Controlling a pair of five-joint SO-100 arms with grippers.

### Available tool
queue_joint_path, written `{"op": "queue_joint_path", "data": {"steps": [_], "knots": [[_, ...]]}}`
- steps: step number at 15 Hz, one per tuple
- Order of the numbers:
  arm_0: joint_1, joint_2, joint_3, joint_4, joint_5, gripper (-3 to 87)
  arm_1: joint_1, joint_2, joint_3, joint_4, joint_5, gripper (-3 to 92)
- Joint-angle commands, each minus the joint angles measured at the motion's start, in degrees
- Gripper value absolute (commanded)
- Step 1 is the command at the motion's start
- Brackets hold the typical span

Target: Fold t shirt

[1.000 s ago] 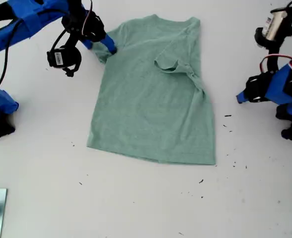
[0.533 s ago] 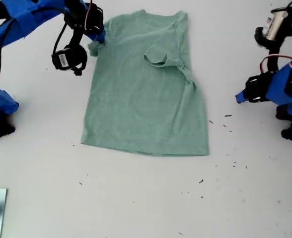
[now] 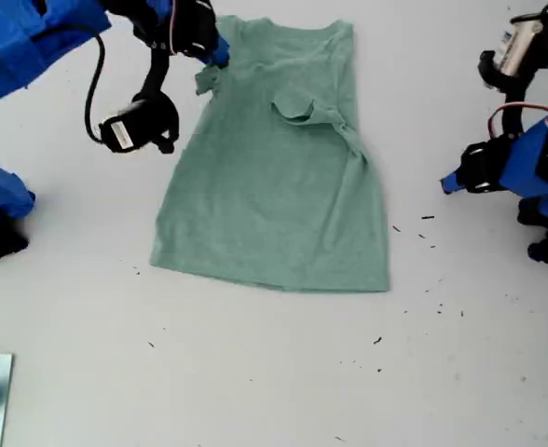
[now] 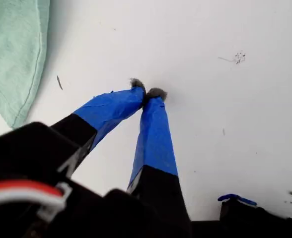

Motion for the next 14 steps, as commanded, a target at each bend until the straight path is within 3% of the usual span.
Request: {"op": "queue_joint_path", "data": {"steps": [1,2,4,7,9,10,11,14], "knots": [[5.5,-5.4,-7.6,-5.3,2.4,0.6,-0.9,1.0,-0.4,0.7,1.0,2.4],[6.7,-10.4,-10.1,-7.5,3.3,3.5,-1.0,1.4,-0.3,0.8,1.2,2.4],[4.5,-21.8,-14.5,-8.1,2.7,28.1,-1.6,2.3,-0.2,1.1,1.8,2.4],[-0.5,-16.3,-13.9,0.6,1.3,36.6,-2.3,4.0,0.7,1.6,2.7,2.4],[-0.4,6.9,-11.3,7.6,1.0,24.8,-2.5,4.1,0.5,1.8,3.0,2.4],[-0.6,17.4,-5.9,11.6,-0.9,12.6,-2.5,4.1,0.4,1.9,3.0,2.4],[0.8,26.6,6.8,12.0,-3.6,2.2,-2.5,4.1,0.6,1.7,3.1,2.4],[13.9,50.9,59.4,-7.8,-18.5,-0.2,-1.9,4.1,0.6,1.5,2.5,2.4]]}}
